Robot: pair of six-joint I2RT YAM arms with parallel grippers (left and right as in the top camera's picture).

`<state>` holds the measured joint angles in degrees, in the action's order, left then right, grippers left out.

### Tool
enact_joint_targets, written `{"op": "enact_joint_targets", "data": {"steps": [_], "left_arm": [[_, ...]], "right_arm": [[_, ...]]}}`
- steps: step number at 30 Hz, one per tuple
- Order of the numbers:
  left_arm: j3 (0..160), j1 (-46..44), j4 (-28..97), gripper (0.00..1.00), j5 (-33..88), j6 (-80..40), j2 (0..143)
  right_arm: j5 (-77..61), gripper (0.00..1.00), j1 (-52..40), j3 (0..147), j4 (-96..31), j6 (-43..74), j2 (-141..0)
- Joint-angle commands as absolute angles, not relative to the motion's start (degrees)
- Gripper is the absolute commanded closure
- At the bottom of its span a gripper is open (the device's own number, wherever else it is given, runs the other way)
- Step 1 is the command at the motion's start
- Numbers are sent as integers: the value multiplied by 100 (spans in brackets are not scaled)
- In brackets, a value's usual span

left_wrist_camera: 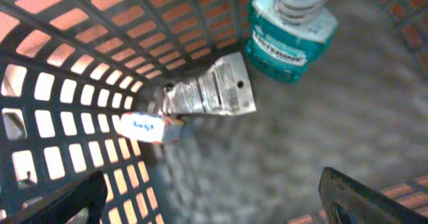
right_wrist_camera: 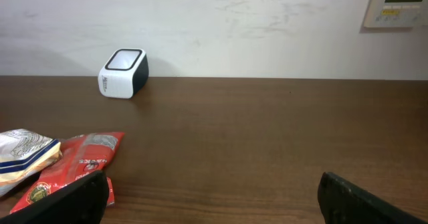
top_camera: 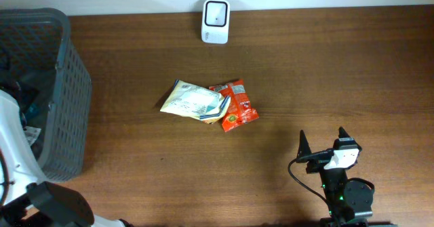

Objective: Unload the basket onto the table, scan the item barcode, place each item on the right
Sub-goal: 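Reach into the basket and grasp the small orange box with left gripper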

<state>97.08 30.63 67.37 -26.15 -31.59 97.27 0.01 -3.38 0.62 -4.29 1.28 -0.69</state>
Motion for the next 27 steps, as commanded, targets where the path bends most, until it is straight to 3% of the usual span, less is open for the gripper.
{"op": "enact_joint_targets", "data": {"steps": [1, 13, 14, 17, 27], "left_arm": [[9292, 3114, 6344, 1, -3013, -3070, 9690], [9174, 3813, 6141, 3, -2982, -2867, 10368], [9174, 3817, 6195, 5, -2982, -2790, 10484], [9174, 3822, 6434, 22, -2985, -2749, 10803], [9174, 4016, 6617, 19, -2985, -2751, 11163]], "right_arm": [[69, 1, -375, 32, -471, 132, -36], [69, 1, -375, 32, -469, 132, -47], [69, 1, -375, 32, -469, 132, -47], [69, 1, -375, 32, -469, 132, -47], [69, 2, -375, 32, -469, 132, -47]]}}
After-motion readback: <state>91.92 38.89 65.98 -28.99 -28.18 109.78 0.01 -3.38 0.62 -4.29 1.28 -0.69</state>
